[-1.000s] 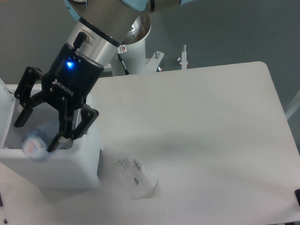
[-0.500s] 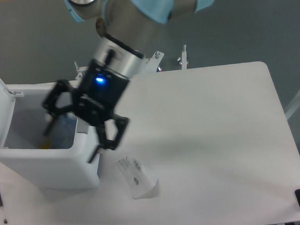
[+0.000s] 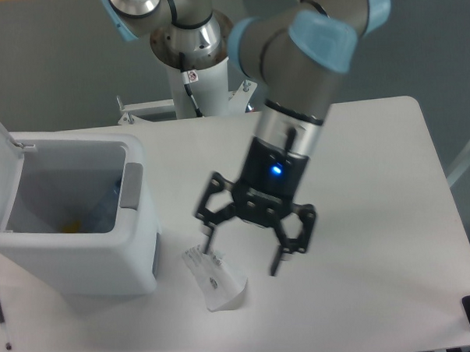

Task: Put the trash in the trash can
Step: 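Move the gripper back over the clear plastic wrapper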

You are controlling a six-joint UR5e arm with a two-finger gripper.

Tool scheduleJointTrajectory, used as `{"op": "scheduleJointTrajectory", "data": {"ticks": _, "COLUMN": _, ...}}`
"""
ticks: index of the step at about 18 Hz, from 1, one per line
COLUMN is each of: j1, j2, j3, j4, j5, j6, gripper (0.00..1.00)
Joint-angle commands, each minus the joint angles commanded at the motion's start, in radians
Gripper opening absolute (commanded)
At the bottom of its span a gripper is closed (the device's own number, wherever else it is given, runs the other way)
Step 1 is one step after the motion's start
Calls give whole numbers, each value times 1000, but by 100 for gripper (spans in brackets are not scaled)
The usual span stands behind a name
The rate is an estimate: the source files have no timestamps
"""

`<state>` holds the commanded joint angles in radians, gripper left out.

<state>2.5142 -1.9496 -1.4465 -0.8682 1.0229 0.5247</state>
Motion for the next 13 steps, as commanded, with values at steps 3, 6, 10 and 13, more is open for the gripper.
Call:
{"op": "scheduleJointTrajectory", "data": {"ticks": 3, "j1": -6, "j2": -22, "j3": -3, "j4": -34, "j5": 66, "j6": -52, "gripper": 100}}
{"op": "scheduleJointTrajectory", "data": {"ticks": 6, "j1": -17, "j2": -38, "j3": -6, "j4": -112, "j5": 129, "j6": -66, "gripper": 100}}
{"op": "scheduleJointTrajectory", "data": {"ticks": 10, "j1": -32, "j2": -55, "j3": -29, "j4": -164, "j5": 177, "j6": -66, "gripper": 100}}
{"op": "scheduleJointTrajectory", "data": {"ticks": 13, "j1": -61, "j2": -64, "j3": -55, "j4": -166, "j5": 235, "j6": -66, "gripper": 100}}
